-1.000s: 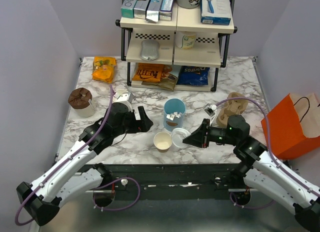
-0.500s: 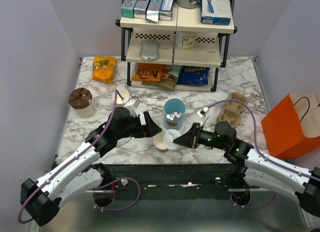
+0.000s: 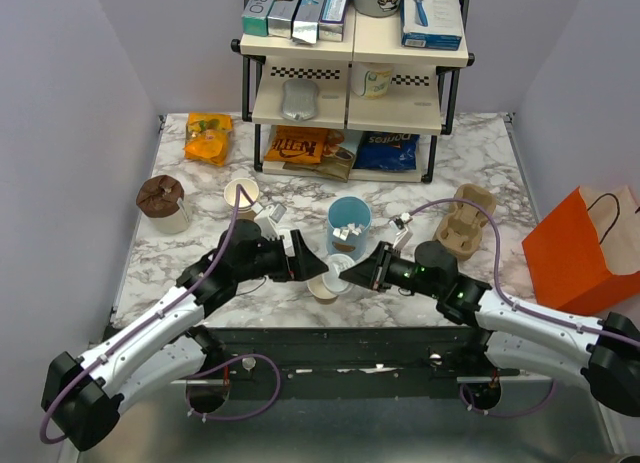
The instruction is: Pack the takeout coffee
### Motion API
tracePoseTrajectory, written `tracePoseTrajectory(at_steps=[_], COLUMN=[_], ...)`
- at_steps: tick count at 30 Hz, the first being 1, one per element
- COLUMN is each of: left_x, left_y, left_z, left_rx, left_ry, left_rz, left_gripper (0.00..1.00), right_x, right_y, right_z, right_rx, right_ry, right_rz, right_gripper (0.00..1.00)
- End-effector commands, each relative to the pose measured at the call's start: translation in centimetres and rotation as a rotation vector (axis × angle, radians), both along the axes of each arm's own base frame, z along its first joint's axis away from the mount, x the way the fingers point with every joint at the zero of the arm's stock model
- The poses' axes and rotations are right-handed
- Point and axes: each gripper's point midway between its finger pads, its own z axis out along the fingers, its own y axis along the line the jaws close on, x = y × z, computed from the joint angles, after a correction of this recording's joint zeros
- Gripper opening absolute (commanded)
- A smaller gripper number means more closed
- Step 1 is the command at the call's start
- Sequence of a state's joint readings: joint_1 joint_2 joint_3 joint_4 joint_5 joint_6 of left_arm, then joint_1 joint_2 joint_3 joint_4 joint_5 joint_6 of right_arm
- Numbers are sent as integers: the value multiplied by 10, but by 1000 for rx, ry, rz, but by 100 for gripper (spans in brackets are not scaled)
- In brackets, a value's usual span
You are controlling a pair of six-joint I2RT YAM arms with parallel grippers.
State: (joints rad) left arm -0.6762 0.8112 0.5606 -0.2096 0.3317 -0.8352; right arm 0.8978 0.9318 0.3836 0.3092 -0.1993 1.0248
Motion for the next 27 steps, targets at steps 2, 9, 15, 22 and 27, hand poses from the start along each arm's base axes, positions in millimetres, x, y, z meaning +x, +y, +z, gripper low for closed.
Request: tracePoseTrajectory(at_steps=[2,9,15,22,27], left_x=[-2,1,4,2,1], left_y=[-5,-2,0,2,2], left_z=[-11,-28,-32,-43,-45], left_rx=[19,75,88,119,139], left_ry=[29,68,64,85,91], left_rz=[-42,-29,-6,-17,-32], left_gripper=[99,99,99,99,99], right_x=[10,12,14,19,22], right_y=[1,8,6,0,2], right_z=[-7,-20,-30,-34,-30], right_rx=[7,-13,-50,-105,-164], right_ry=[16,53,76,68,39], right_rz=[-65,-57,-76,-108,-86], right_gripper=[25,27,32,39,43])
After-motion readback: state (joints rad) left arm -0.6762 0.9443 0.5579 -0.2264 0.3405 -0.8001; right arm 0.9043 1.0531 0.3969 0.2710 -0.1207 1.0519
